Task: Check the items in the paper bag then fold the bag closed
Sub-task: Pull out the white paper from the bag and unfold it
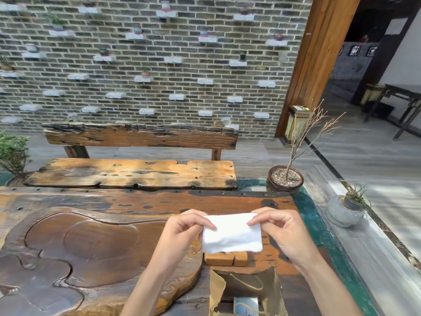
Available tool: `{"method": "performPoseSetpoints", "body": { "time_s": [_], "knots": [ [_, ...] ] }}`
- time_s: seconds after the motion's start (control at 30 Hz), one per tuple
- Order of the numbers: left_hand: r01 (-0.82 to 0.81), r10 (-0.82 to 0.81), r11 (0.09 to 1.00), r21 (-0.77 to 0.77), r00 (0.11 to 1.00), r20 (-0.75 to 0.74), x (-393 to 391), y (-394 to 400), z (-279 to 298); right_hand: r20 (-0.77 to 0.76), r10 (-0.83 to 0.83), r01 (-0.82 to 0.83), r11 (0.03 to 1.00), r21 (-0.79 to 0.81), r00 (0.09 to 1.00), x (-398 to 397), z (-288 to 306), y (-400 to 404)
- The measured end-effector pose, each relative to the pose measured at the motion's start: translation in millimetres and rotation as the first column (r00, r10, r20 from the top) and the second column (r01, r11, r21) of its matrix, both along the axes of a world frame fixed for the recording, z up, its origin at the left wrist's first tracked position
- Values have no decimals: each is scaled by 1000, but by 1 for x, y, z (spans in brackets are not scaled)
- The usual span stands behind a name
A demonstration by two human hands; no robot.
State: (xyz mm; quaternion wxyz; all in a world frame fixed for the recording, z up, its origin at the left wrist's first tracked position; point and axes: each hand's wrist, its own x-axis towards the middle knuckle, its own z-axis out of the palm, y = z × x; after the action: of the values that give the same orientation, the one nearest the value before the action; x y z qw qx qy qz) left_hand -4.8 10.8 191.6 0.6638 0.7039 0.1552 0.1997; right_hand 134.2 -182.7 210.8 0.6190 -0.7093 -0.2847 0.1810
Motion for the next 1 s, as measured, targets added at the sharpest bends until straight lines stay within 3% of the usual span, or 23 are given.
{"method": "performPoseSetpoints", "body": {
  "time_s": [0.07,0.27,0.63,0.83,1.0],
  "knots": [
    [-9,9,1000,-6,1000,21,1,-1,-2,-1,-6,6,1000,9,1000,-3,3,-1],
    [-35,36,999,-22,999,19,2,-1,-5,-335,-28,49,997,55,942,-6,-5,4],
    [-32,37,997,-77,998,60,1,-6,-4,-236,-48,40,998,-38,971,-8,-5,9],
    [-61,90,957,-283,992,89,5,-15,-5,-204,-101,108,994,26,974,-8,-3,10],
    [-72,88,946,-315,995,36,10,-27,-10,-191,-90,97,995,29,977,-7,-2,10]
  ]
}}
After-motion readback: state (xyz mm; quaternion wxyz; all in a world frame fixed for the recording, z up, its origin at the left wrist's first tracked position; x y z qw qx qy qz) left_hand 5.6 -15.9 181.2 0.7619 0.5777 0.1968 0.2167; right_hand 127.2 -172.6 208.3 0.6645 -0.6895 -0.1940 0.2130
